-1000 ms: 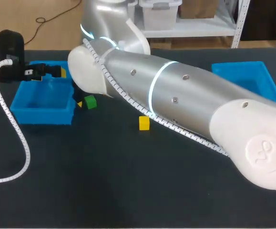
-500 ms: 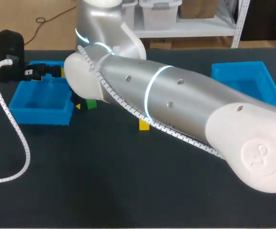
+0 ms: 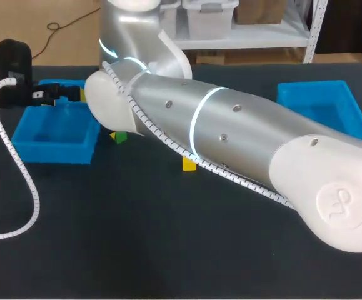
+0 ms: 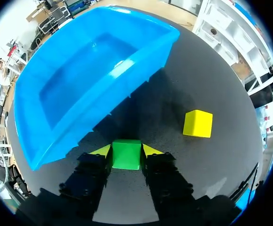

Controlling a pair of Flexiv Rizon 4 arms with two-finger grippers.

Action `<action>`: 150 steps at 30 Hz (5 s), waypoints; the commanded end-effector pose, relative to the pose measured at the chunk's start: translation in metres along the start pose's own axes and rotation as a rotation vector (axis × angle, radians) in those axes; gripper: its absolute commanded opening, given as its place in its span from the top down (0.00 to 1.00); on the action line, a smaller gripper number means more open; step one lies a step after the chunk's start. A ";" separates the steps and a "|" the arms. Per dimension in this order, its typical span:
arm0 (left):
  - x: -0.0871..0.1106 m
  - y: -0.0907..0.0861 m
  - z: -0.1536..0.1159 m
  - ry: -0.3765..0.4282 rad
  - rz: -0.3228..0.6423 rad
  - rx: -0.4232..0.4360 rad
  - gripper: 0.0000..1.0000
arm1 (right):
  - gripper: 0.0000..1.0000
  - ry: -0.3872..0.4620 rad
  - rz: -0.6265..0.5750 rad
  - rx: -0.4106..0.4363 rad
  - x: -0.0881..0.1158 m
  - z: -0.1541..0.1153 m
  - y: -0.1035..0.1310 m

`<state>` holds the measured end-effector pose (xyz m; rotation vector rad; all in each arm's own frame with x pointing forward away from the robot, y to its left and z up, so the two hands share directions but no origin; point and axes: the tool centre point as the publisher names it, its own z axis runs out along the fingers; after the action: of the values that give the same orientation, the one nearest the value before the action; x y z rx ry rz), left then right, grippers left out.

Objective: Put the green cubes in the right bin and the yellow cubes in the left bin.

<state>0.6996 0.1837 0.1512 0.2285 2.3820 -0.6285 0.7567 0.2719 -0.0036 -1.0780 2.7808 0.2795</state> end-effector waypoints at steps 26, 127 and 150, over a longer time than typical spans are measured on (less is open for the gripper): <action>0.001 0.001 0.000 -0.005 0.001 0.006 0.00 | 1.00 -0.239 0.320 0.250 0.064 -0.183 -0.107; 0.001 0.001 0.000 -0.005 0.001 0.006 0.00 | 0.00 -0.264 0.918 0.276 0.256 -0.197 -0.342; -0.009 -0.025 0.008 0.081 0.104 0.000 0.00 | 0.00 -0.264 0.918 0.276 0.256 -0.197 -0.342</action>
<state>0.6928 0.1710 0.1504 0.3399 2.3814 -0.6108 0.7924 -0.1866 0.0953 0.3182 2.7603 0.1070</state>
